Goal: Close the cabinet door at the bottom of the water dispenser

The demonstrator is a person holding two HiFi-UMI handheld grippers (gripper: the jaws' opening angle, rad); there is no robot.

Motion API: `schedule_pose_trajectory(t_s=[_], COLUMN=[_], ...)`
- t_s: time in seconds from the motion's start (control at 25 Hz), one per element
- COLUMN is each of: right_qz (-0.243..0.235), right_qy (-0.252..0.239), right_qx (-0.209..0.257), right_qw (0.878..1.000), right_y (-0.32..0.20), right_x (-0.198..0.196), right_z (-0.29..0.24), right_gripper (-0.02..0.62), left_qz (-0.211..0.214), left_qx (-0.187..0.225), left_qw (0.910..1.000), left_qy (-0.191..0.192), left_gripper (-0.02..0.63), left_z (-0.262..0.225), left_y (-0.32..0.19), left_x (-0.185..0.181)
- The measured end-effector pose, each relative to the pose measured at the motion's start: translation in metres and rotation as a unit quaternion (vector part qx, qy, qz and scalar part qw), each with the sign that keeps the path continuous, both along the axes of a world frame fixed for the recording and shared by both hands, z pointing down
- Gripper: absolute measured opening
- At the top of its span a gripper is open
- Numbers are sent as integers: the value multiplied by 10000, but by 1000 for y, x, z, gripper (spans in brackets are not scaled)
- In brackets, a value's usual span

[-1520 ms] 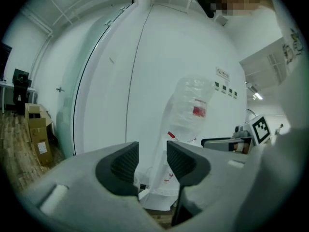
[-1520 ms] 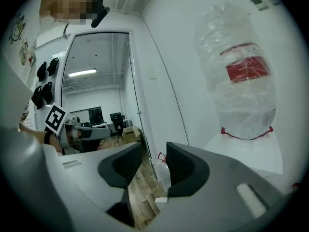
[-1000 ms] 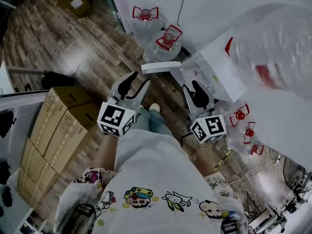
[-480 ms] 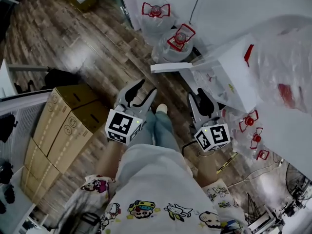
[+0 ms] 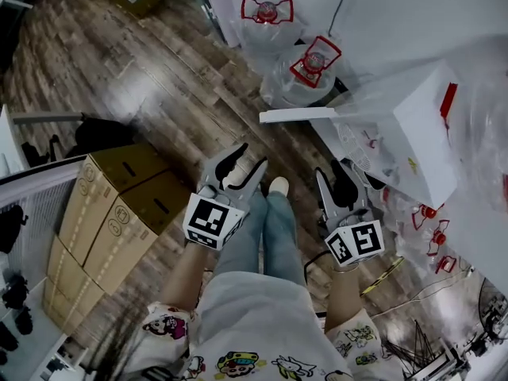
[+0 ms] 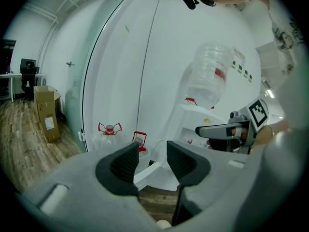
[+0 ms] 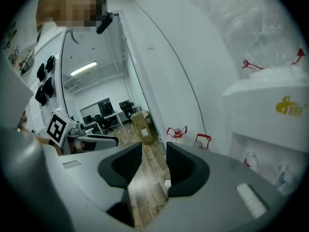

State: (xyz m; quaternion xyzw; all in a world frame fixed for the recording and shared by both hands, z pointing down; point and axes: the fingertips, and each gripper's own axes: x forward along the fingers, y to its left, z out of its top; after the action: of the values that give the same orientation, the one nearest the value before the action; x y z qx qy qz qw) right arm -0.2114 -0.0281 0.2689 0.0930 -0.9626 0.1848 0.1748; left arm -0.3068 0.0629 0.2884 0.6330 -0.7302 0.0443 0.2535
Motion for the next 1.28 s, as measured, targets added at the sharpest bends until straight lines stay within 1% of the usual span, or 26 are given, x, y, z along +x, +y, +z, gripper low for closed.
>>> schedule_pose_trajectory(t_s=[0.2, 0.36, 0.6, 1.04, 1.28], right_qz=[62, 105, 116, 163, 168], right_qy=[87, 212, 424, 638, 750], right_qx=[-37, -53, -175, -558, -734], right_qw=[9999, 9997, 9989, 9963, 9943], right_y=[-4, -8, -7, -1, 2], right_x=[-5, -1, -1, -8, -11], right_z=[41, 74, 132, 222, 256], right_gripper=[150, 152, 150, 150, 150], left_qz=[30, 81, 201, 430, 688], left_qx=[-79, -124, -261, -653, -943], left_qw=[10000, 9998, 9994, 9969, 9932], left_qy=[4, 90, 109, 42, -23], left_gripper=[176, 176, 179, 199, 215], left_z=[45, 83, 145, 244, 290], left_y=[-6, -11, -16, -26, -38], left_x=[-10, -11, -10, -29, -35])
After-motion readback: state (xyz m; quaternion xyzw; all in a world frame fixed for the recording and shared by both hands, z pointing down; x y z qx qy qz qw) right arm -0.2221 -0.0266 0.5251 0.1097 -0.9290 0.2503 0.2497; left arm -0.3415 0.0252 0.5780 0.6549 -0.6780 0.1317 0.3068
